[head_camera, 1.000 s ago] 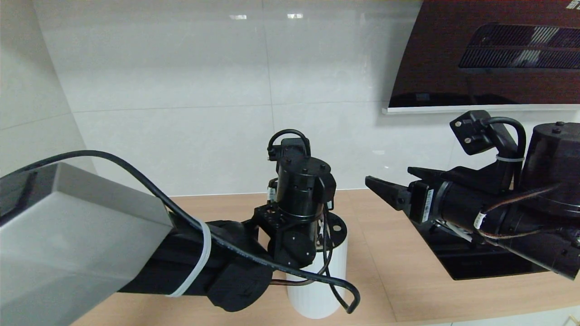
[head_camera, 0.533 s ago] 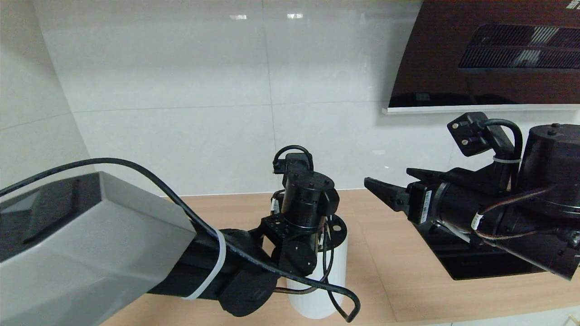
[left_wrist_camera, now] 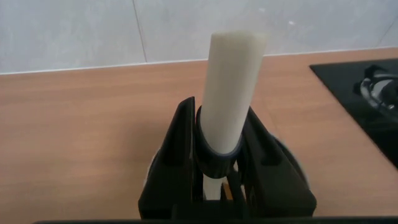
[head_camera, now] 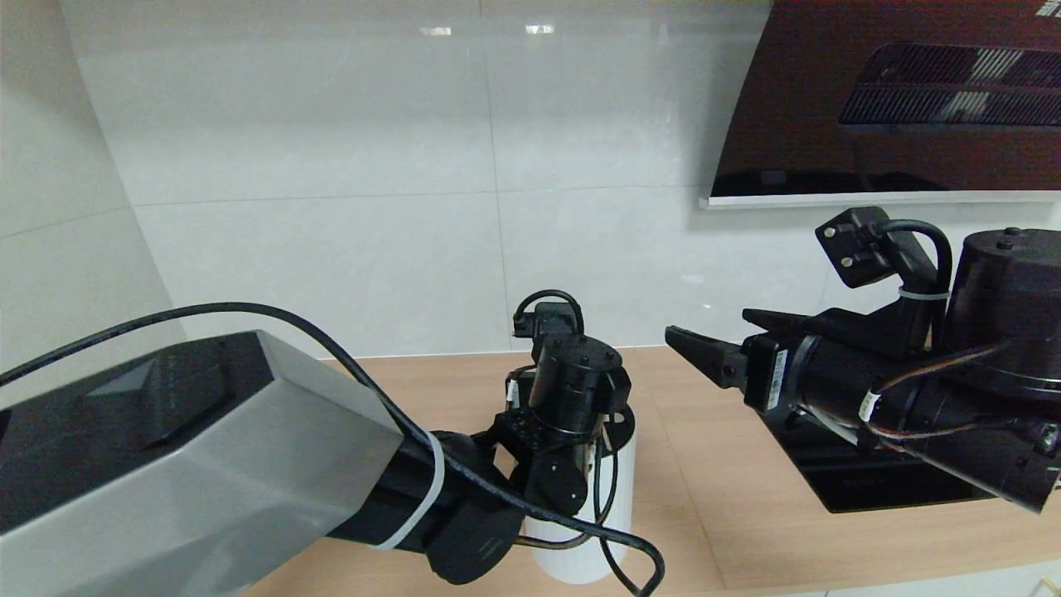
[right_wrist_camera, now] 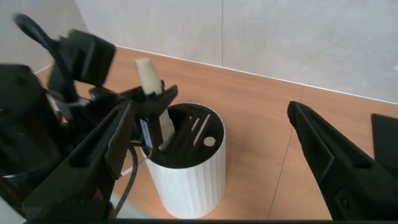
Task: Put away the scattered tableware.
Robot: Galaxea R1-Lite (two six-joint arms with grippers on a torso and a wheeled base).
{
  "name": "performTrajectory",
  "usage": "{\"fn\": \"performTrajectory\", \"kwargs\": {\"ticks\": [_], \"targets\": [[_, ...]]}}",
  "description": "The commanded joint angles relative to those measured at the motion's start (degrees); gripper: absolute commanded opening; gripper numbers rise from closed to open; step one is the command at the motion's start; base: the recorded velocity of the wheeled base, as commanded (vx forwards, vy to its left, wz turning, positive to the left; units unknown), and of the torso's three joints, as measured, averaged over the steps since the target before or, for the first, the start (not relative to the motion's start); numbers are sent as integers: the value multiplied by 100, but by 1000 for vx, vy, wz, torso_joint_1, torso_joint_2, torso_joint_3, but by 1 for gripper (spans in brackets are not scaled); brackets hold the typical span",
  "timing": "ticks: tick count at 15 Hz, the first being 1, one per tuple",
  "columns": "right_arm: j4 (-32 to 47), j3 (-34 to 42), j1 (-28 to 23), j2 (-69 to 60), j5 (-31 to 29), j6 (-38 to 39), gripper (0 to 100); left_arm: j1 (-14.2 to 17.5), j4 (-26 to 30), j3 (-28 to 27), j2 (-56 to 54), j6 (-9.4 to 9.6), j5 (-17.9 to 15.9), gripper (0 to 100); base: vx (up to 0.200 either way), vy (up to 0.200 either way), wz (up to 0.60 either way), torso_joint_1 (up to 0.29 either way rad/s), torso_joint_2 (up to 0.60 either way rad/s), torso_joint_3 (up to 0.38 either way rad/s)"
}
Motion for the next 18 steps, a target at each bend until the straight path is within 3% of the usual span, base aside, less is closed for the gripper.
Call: {"fn": "performTrajectory", "kwargs": {"ticks": [1, 2, 12, 15, 18], "targets": [[4, 0, 2, 8, -2, -1, 100, -3, -3, 0, 69, -10, 3, 0, 0, 0, 0, 0, 0, 0], [4, 0, 2, 8, -2, -1, 100, -3, -3, 0, 69, -19, 3, 100, 0, 0, 0, 0, 0, 0], [-5, 9, 2, 26, -2, -1, 100, -38, -12, 0, -71, -46, 3, 100, 0, 0, 0, 0, 0, 0], [-5, 9, 2, 17, -10, -1, 100, -117, -12, 79, -564, -98, 3, 100, 0, 0, 0, 0, 0, 0], [-13, 0, -24, -18, -37, -1, 100, -205, 6, 264, -1513, -37, -111, 100, 0, 0, 0, 0, 0, 0]]}}
